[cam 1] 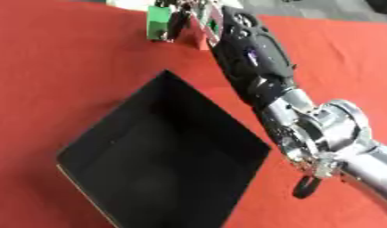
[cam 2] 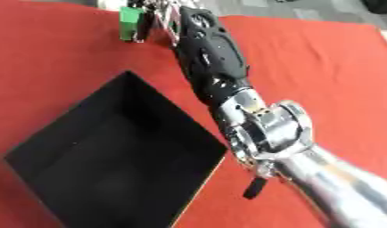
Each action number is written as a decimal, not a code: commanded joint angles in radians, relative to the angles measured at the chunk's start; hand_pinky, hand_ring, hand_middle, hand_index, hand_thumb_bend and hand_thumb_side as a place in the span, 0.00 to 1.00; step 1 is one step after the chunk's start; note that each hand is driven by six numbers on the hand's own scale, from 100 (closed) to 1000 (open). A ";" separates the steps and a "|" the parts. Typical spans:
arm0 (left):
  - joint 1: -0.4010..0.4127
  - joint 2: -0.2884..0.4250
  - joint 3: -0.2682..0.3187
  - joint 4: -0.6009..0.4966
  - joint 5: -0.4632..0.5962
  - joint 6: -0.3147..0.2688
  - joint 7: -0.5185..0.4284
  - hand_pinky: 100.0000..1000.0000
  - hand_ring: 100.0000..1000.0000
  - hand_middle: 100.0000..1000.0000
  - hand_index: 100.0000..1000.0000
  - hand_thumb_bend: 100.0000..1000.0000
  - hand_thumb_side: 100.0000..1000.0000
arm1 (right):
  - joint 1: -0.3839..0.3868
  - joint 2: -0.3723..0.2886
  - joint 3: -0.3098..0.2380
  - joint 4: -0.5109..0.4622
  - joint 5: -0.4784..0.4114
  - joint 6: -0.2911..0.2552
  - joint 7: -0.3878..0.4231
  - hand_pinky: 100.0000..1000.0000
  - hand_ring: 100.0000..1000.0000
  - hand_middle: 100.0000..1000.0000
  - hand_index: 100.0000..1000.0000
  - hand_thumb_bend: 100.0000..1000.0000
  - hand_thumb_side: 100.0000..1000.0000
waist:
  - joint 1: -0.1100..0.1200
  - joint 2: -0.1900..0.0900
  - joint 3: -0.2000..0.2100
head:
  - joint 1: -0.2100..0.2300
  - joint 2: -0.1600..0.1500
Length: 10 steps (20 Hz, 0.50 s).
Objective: Pick up objects on the table and place them in the box.
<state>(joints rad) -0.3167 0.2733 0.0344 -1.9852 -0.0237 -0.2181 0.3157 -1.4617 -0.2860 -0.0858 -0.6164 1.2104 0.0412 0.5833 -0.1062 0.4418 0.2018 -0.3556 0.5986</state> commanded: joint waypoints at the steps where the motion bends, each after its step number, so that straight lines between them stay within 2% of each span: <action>1: 0.000 0.009 0.005 -0.015 -0.007 0.000 -0.005 0.52 0.70 0.61 0.81 0.18 0.89 | -0.037 -0.022 0.002 -0.030 -0.017 -0.006 -0.005 0.35 0.30 0.20 0.48 0.00 0.00 | 0.011 -0.037 -0.004 | -0.001 0.011; 5: 0.007 0.007 0.007 -0.015 -0.010 0.001 -0.005 0.52 0.70 0.61 0.81 0.18 0.89 | -0.049 -0.052 0.017 -0.075 -0.049 -0.041 0.000 0.34 0.30 0.18 0.48 0.00 0.00 | 0.013 -0.054 -0.016 | 0.011 0.029; 10: 0.015 0.004 0.011 -0.015 -0.012 0.002 -0.002 0.53 0.70 0.61 0.81 0.18 0.88 | -0.047 -0.113 0.092 -0.176 -0.109 -0.112 0.027 0.34 0.30 0.18 0.48 0.00 0.00 | 0.016 -0.079 -0.036 | 0.038 0.055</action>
<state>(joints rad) -0.2988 0.2724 0.0354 -1.9852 -0.0323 -0.2153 0.3131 -1.4832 -0.3574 -0.0112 -0.7464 1.1212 -0.0525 0.6056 -0.0989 0.3889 0.1648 -0.3255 0.6430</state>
